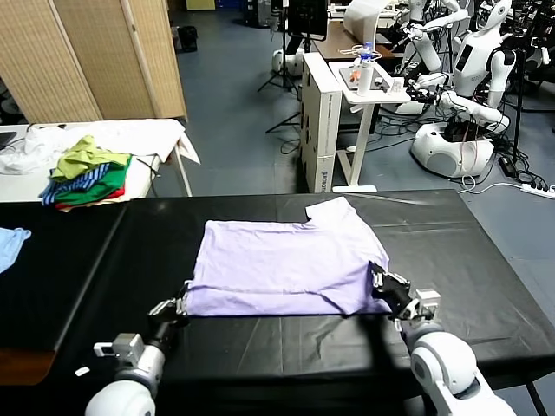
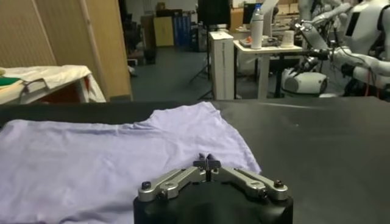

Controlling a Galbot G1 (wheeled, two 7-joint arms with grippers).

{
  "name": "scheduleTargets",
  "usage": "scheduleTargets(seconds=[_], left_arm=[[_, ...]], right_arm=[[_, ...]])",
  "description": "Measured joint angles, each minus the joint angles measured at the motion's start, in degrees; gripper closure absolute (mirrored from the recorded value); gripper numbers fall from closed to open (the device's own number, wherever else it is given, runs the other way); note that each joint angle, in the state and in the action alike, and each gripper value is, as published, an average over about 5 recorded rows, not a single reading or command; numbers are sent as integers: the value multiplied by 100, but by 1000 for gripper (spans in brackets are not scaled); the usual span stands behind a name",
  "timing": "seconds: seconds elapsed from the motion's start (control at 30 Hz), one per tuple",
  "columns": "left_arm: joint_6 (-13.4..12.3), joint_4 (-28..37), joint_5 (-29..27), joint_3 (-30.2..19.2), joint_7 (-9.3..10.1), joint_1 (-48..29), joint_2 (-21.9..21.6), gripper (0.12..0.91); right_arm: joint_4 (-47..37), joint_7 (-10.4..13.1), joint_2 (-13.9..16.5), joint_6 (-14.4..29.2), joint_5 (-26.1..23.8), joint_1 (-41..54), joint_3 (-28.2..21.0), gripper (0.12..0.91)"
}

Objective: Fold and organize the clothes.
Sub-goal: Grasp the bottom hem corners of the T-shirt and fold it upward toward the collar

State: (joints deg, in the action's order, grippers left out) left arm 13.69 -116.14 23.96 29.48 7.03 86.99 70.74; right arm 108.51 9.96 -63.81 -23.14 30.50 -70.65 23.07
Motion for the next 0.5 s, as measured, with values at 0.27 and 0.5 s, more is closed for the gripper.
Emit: scheduleTargets(seconds=[0.27,0.5], left_arm=[[46,118,6,-63,14,-132,63,831],[125,31,-42,-38,23,-22,166,424]], right_arm=[[240,-339,107,-433,97,-158,168,764],[869,-511,195,-723,92,-708,557,330]])
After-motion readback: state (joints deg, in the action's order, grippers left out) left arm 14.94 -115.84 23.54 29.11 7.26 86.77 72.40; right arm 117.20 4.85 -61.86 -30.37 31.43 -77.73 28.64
